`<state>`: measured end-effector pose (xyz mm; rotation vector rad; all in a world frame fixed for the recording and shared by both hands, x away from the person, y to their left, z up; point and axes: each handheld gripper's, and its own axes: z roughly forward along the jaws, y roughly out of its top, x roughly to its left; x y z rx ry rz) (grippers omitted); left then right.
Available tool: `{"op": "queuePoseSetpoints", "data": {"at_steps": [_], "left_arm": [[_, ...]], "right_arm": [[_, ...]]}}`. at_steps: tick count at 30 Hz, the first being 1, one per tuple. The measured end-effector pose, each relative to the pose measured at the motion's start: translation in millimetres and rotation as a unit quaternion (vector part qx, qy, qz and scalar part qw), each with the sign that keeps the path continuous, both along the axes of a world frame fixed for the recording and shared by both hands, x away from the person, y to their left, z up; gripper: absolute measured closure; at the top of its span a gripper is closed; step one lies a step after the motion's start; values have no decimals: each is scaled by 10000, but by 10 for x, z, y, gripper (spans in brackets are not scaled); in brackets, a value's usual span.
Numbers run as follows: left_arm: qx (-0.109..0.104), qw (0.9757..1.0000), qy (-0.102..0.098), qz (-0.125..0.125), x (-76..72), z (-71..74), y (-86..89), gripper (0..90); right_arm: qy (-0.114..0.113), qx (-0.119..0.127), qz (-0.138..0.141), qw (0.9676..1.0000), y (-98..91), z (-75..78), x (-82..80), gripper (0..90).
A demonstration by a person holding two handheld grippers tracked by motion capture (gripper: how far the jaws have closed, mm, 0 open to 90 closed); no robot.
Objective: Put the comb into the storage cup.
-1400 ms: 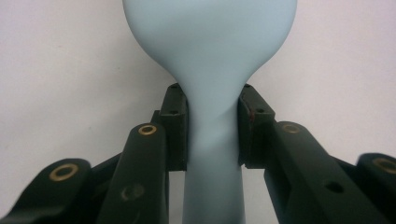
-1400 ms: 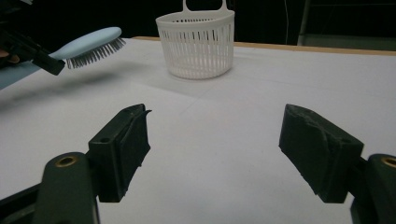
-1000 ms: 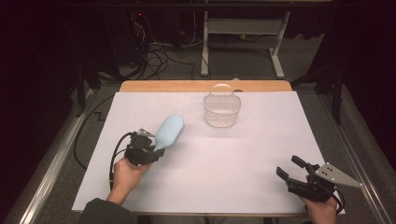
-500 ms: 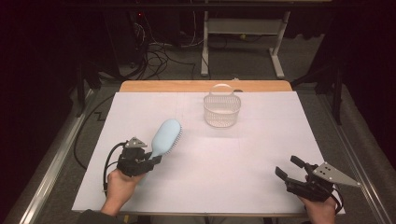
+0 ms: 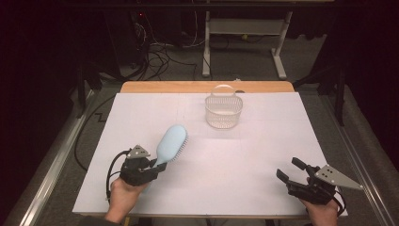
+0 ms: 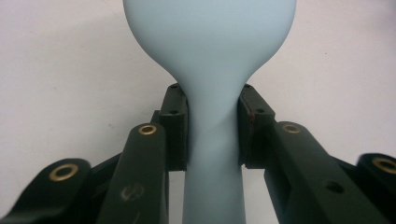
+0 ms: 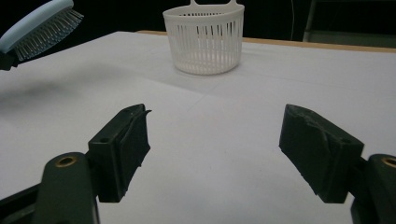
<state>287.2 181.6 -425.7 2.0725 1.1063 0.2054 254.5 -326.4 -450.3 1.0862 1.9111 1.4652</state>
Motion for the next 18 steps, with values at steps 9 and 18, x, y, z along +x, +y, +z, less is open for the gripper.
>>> {"op": "queuePoseSetpoints", "data": {"at_steps": [9, 18], "left_arm": [[-74, 9999, -58, -93, -10, -11, -37, 674], [-94, 9997, -107, -220, -34, -15, -132, 674]], "right_arm": [[-36, -33, 136, 9999, 78, 13, -5, 242], [-105, -78, 299, 9995, 201, 37, -8, 227]]}}
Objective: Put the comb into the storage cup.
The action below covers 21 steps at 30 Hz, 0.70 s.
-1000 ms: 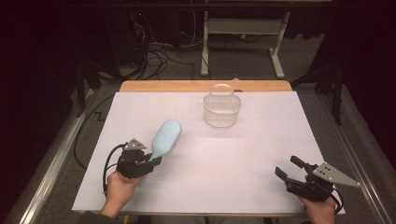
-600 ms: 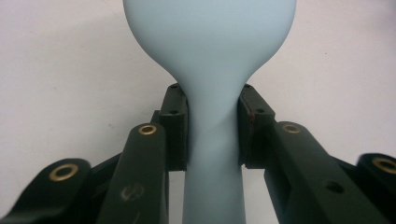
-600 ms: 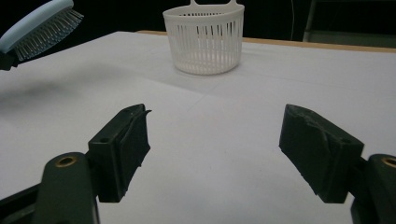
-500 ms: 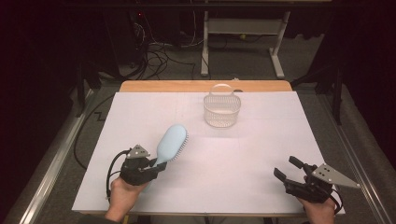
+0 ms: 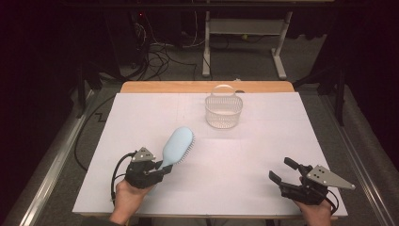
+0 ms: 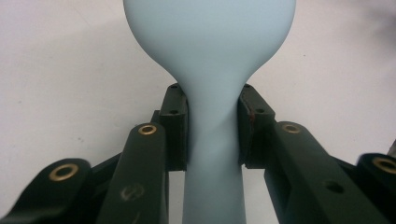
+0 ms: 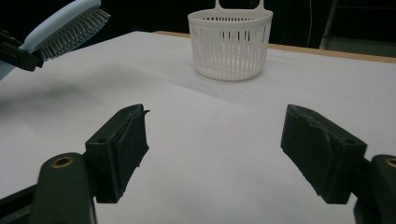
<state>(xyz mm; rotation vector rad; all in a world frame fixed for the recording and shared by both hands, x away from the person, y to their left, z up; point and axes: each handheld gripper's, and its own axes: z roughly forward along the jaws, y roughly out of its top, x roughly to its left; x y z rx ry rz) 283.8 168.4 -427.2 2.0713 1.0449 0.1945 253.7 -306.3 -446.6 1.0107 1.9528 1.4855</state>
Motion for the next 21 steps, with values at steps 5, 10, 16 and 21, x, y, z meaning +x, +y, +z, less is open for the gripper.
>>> {"op": "queuePoseSetpoints", "data": {"at_steps": [5, 10, 16, 21], "left_arm": [[0, 10000, -15, -42, -2, 0, -50, 674], [-13, 9999, -49, -88, 6, 11, -84, 674], [-28, 9999, -83, -132, 0, 23, -130, 673], [-39, 9998, -90, -177, 3, 21, -168, 673]], "right_arm": [[-31, -33, 25, 10000, 39, 10, -3, 216], [-47, 14, 121, 9999, 78, 17, -3, 217], [-29, -20, 292, 9996, 180, 22, -7, 218], [-14, -35, 389, 9992, 243, 25, 6, 222]]}}
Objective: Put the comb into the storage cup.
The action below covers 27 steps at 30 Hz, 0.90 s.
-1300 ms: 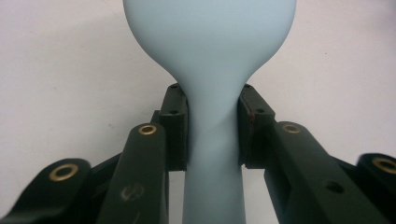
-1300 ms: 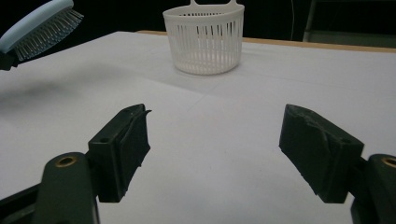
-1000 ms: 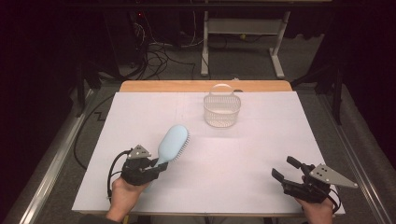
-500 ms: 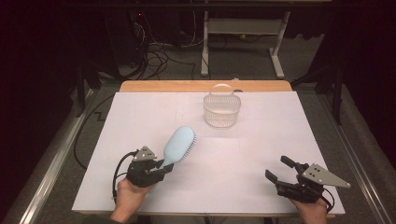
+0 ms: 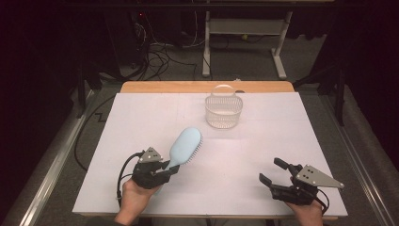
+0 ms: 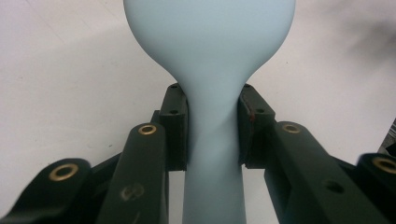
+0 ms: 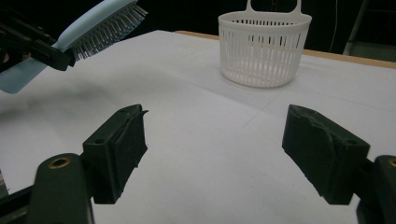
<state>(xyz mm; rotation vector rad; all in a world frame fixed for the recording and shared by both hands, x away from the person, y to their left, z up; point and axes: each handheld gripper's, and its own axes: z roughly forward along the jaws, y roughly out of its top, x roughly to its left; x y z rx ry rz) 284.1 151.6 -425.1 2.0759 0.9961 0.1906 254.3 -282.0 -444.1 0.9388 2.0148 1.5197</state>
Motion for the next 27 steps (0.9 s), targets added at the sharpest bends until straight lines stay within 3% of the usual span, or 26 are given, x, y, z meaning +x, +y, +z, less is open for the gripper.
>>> {"op": "queuePoseSetpoints", "data": {"at_steps": [18, 27], "left_arm": [[-11, 9999, -40, -151, -14, 3, -136, 674], [26, 9995, -151, -275, -26, 42, -228, 673]], "right_arm": [[-22, 159, 237, 9996, 207, 27, 28, 226], [29, 175, 434, 9989, 350, 36, 50, 226]]}}
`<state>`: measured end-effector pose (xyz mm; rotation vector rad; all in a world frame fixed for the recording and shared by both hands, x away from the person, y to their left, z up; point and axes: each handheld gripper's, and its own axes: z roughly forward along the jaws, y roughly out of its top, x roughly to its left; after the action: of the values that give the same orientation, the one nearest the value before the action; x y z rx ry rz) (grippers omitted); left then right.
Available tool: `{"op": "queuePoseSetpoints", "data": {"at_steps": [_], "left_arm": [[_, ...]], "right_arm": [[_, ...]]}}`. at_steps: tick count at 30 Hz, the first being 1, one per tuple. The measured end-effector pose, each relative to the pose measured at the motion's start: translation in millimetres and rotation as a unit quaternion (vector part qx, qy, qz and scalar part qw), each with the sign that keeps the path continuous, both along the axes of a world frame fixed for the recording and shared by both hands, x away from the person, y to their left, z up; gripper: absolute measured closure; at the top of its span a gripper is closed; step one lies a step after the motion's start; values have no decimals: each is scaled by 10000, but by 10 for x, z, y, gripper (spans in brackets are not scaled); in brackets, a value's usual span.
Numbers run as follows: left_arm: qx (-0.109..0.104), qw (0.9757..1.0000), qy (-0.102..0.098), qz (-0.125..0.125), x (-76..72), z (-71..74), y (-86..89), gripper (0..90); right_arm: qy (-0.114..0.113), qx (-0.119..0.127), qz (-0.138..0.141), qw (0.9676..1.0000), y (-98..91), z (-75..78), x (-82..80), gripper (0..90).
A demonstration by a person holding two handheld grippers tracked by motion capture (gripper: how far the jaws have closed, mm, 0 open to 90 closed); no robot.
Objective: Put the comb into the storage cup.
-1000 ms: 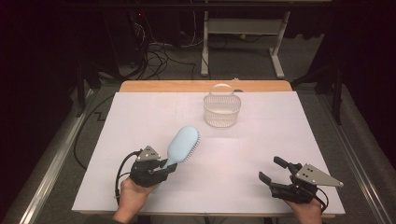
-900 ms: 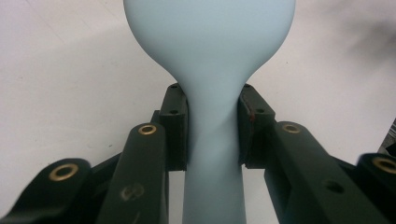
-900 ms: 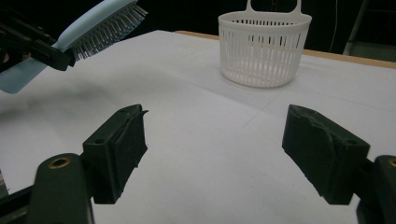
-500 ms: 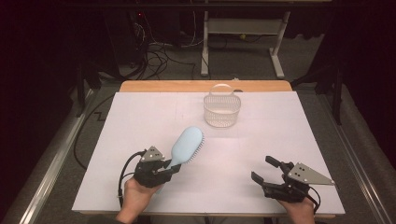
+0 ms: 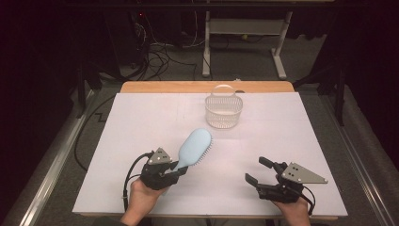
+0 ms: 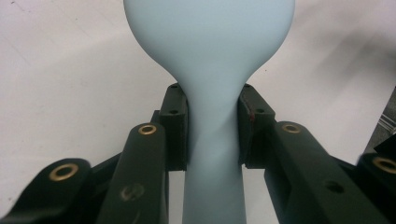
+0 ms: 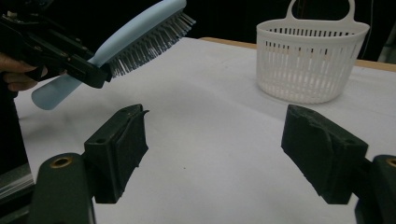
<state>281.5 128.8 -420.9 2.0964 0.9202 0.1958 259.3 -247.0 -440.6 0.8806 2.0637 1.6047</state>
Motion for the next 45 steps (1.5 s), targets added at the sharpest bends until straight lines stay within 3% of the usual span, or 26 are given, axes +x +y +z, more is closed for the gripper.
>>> {"op": "queuePoseSetpoints", "data": {"at_steps": [20, 27, 30, 45], "left_arm": [[109, 9995, -112, -289, -46, 34, -227, 673], [138, 9992, -142, -357, -51, 27, -321, 673], [170, 9989, -164, -402, -52, 26, -360, 673], [232, 9980, -205, -559, -63, 8, -516, 673]], "right_arm": [[-4, -82, 441, 9990, 322, 30, 59, 213], [106, -96, 556, 9984, 417, 25, 98, 211], [249, 13, 617, 9978, 444, 20, 125, 199], [492, -83, 697, 9963, 587, -11, 206, 189]]}}
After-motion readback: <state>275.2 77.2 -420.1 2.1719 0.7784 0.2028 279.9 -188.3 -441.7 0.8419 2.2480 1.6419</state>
